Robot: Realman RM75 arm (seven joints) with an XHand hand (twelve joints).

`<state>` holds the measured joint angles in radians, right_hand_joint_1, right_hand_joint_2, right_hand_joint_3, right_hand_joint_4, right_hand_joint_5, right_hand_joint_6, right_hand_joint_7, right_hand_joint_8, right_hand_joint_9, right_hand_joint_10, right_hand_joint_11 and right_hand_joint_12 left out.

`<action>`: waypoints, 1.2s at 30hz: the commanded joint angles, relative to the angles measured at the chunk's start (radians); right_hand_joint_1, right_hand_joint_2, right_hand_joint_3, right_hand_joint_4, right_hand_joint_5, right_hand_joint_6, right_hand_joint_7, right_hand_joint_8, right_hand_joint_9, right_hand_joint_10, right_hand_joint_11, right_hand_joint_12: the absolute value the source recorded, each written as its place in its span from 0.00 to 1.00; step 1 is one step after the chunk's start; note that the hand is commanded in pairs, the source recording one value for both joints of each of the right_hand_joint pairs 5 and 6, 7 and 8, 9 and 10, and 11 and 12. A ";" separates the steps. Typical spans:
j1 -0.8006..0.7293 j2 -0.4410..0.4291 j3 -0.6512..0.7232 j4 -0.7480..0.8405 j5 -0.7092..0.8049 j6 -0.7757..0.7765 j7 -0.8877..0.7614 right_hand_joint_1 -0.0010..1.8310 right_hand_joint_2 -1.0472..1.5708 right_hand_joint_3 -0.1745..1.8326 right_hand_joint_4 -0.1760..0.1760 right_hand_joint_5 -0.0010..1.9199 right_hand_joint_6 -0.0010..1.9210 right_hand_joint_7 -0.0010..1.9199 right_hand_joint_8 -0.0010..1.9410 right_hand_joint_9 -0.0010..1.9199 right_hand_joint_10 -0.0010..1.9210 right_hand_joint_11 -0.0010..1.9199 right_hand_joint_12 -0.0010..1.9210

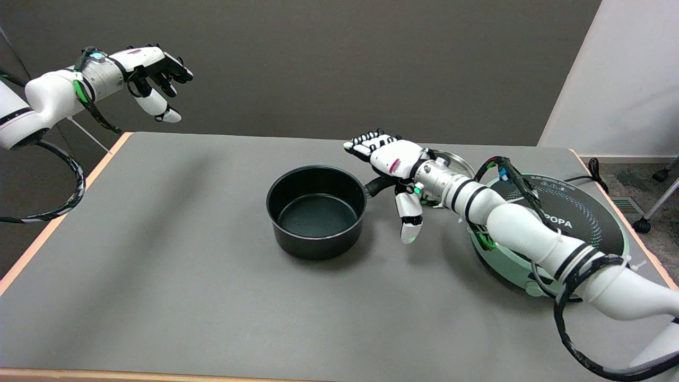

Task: Pick up the pot.

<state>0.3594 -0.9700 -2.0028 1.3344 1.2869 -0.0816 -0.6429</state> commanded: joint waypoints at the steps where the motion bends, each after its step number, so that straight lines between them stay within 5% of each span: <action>1: 0.135 -0.014 -0.107 -0.139 0.006 -0.095 0.000 0.72 0.07 0.55 0.48 0.02 0.02 0.02 0.02 0.02 0.02 0.02 0.02; 36: 0.258 -0.074 -0.108 -0.369 0.016 -0.099 0.000 0.71 0.07 0.60 0.53 0.01 0.01 0.01 0.01 0.01 0.01 0.01 0.01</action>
<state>0.5651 -1.0127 -2.1046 1.0725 1.3019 -0.1869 -0.6433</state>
